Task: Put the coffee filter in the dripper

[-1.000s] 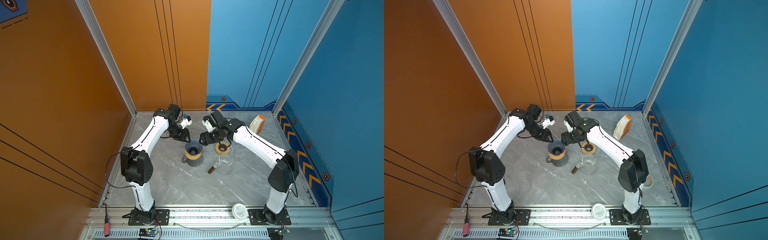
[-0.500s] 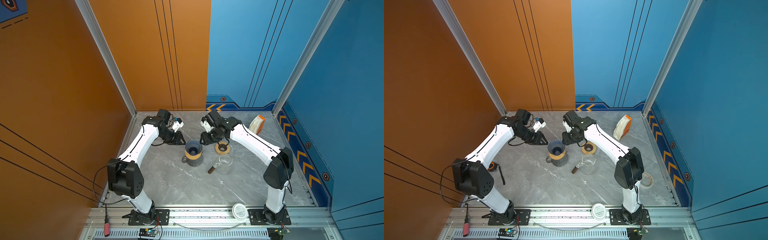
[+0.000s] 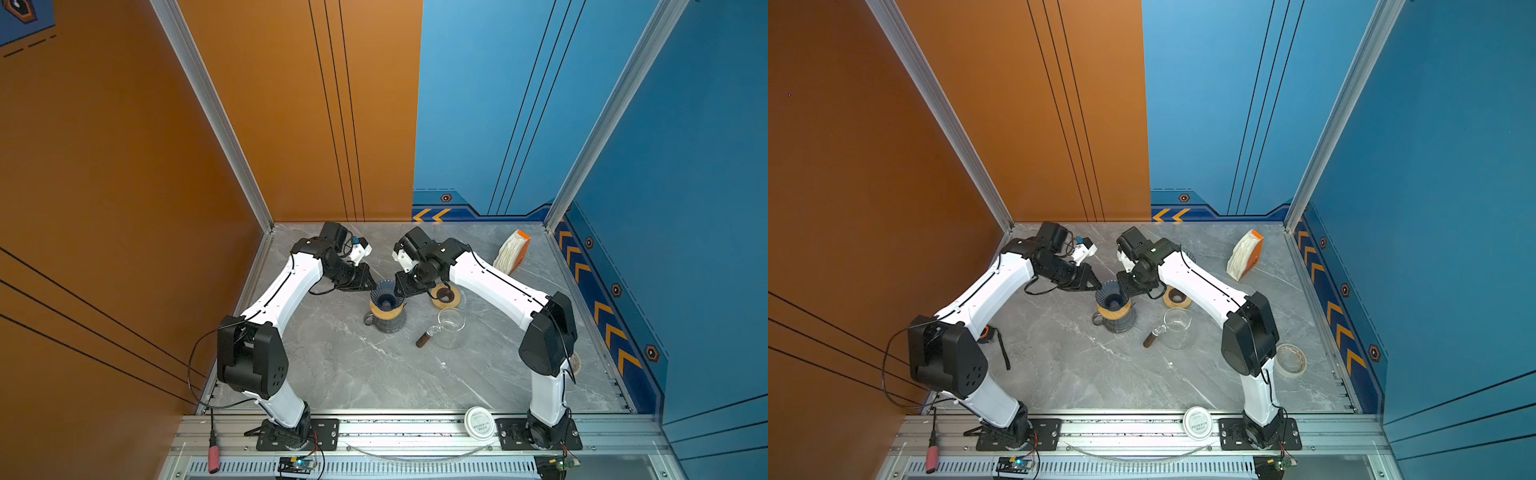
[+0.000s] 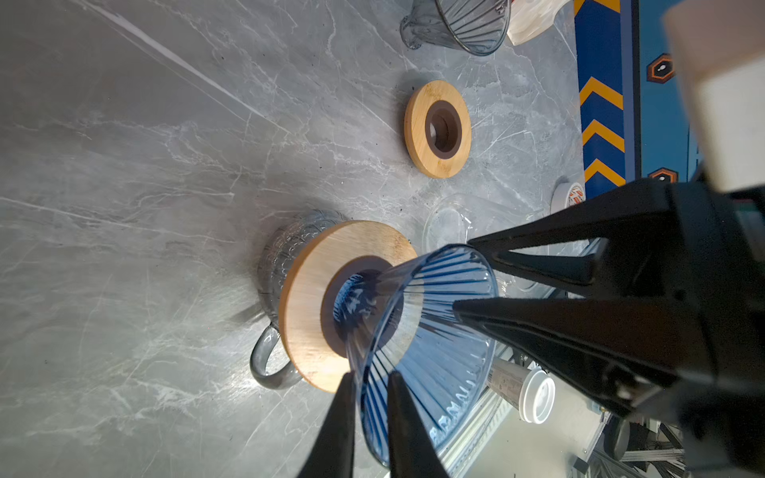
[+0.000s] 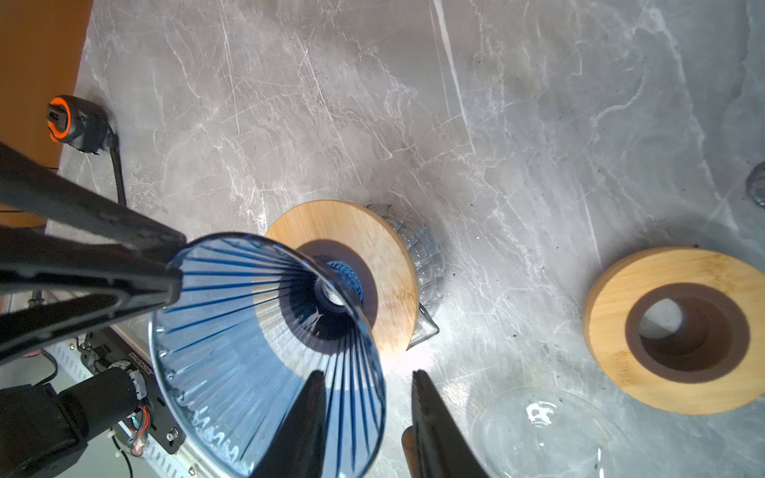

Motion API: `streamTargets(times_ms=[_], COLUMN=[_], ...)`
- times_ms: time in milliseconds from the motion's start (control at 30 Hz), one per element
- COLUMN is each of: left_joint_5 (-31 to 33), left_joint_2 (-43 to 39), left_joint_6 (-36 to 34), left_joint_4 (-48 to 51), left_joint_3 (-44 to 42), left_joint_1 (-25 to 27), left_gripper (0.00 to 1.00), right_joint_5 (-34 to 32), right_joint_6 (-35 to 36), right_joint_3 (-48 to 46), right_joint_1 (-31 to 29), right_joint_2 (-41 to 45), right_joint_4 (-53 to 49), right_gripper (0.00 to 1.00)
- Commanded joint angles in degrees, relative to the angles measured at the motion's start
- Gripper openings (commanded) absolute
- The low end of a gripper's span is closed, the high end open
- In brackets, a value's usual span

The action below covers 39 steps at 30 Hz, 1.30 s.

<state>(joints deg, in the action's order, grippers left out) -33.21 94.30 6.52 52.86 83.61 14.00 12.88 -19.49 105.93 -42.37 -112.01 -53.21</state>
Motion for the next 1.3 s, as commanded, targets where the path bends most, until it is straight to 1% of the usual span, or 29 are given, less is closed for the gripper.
streamTargets(times_ms=[0,200,300,500,800,967,1267], left_joint_5=[1.12,2.40,2.60,2.70,1.89,1.62,1.61], left_joint_2=[0.97,1.43,1.69,1.81,1.75,2.75,3.25], left_joint_6=[0.16,0.00,-0.01,-0.20,-1.64,-1.94,-2.39], left_joint_4=[-0.48,-0.43,-0.47,-0.46,-0.40,-0.47,-0.40], left_joint_3=[-0.16,-0.22,-0.29,-0.36,-1.02,-1.48,-2.49], left_joint_1=[0.24,0.24,0.24,0.23,1.34,1.34,0.72], left_gripper=[0.14,0.10,0.07,0.06,0.06,0.06,0.05], right_joint_5=[-0.16,0.07,-0.03,-0.17,-0.40,-0.91,-1.96], right_joint_6=[-0.77,-0.99,-1.34,-2.03,-2.99,-3.19,-3.31], right_joint_3=[1.60,2.22,2.44,2.92,2.84,2.14,0.79], right_joint_1=[0.13,0.18,0.24,0.20,0.35,0.22,0.14], right_joint_2=[-0.41,-0.74,-0.98,-1.44,-1.91,-1.94,-1.81], right_joint_4=[-1.63,-1.57,-1.61,-1.60,-1.55,-1.61,-1.56], right_gripper=[0.30,0.19,0.16,0.10,0.08,0.05,0.03])
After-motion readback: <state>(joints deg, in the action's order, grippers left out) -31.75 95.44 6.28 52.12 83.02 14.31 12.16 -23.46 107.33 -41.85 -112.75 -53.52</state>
